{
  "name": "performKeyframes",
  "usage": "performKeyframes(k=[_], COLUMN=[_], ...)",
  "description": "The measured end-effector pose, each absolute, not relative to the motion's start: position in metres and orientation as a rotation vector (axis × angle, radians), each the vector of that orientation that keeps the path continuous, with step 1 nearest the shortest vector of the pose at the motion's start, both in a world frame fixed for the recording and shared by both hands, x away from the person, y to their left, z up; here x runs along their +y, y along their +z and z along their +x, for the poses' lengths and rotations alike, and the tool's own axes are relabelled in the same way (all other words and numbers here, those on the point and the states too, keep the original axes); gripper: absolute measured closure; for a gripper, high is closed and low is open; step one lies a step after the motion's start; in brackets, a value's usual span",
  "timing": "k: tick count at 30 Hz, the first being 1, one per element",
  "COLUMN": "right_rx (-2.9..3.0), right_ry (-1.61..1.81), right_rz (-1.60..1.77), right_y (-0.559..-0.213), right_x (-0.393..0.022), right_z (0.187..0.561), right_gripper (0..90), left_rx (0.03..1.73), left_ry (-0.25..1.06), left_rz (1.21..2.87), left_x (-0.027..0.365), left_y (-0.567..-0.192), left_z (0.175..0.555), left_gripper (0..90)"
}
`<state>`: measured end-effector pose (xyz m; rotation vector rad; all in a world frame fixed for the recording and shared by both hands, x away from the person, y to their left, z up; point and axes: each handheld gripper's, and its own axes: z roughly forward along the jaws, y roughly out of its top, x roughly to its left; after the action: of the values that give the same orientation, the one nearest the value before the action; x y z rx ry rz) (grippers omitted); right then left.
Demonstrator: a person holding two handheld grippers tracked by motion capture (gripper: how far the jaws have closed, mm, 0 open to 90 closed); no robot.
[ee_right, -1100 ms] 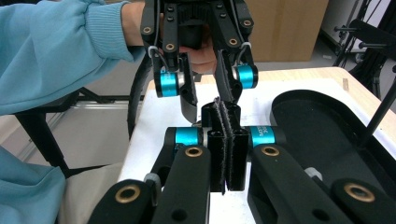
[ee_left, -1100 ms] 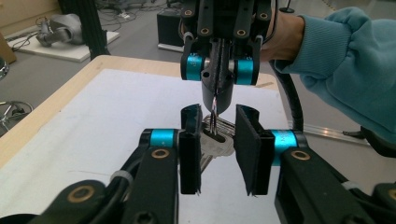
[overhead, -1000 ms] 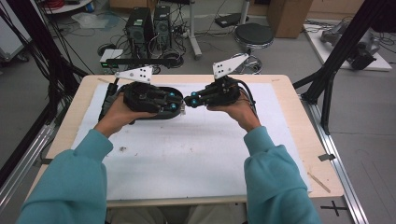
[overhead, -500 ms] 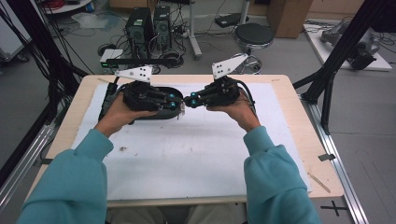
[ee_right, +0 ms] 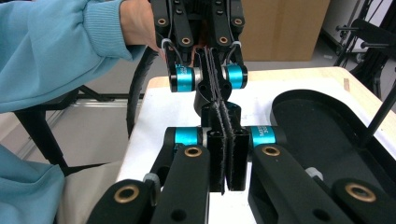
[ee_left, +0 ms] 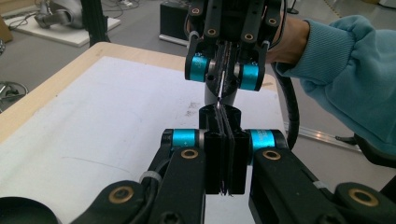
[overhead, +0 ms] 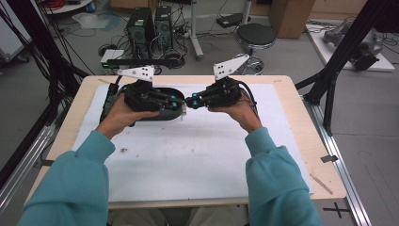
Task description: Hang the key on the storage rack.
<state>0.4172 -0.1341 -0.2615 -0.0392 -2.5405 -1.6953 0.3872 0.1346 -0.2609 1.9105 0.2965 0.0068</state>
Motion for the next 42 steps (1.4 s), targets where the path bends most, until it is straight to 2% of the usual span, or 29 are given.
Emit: performKeyframes(k=[4, 6, 7, 11, 12, 13, 14, 31, 42], right_rx=[-2.545, -2.557, -2.559, -2.62, -2.657, -2.695, -2.731, -2.654, -2.578], right_ry=[-1.709, -1.716, -1.732, -1.887, -1.904, -1.901, -1.903, -2.233, -2.318], right_rz=[-0.027, -0.029, -0.034, -0.206, -0.25, -0.286, -0.313, -0.85, -1.059], right_y=[-0.261, -0.261, -0.26, -0.258, -0.257, -0.258, -0.258, -0.314, -0.368], right_x=[-0.134, -0.134, -0.135, -0.138, -0.139, -0.142, -0.145, -0.269, -0.305], right_z=[0.417, 0.416, 0.415, 0.414, 0.414, 0.413, 0.411, 0.358, 0.327], right_gripper=[88.8, 84.4, 73.4, 17.3, 9.5, 7.3, 0.7, 0.4, 0.4], left_rx=[0.291, 0.292, 0.295, 0.296, 0.292, 0.294, 0.296, 0.35, 0.405], left_ry=[0.015, 0.032, 0.031, 0.057, 0.059, 0.076, 0.083, 0.28, 0.355], left_rz=[1.913, 1.914, 1.917, 1.932, 1.928, 1.923, 1.919, 2.035, 2.15], left_x=[0.135, 0.134, 0.134, 0.136, 0.137, 0.138, 0.14, 0.184, 0.204], left_y=[-0.26, -0.26, -0.26, -0.26, -0.259, -0.258, -0.258, -0.217, -0.204], left_z=[0.386, 0.386, 0.385, 0.385, 0.384, 0.384, 0.384, 0.414, 0.445], left_gripper=[88.6, 88.7, 88.8, 88.8, 88.7, 88.7, 88.7, 88.7, 88.6])
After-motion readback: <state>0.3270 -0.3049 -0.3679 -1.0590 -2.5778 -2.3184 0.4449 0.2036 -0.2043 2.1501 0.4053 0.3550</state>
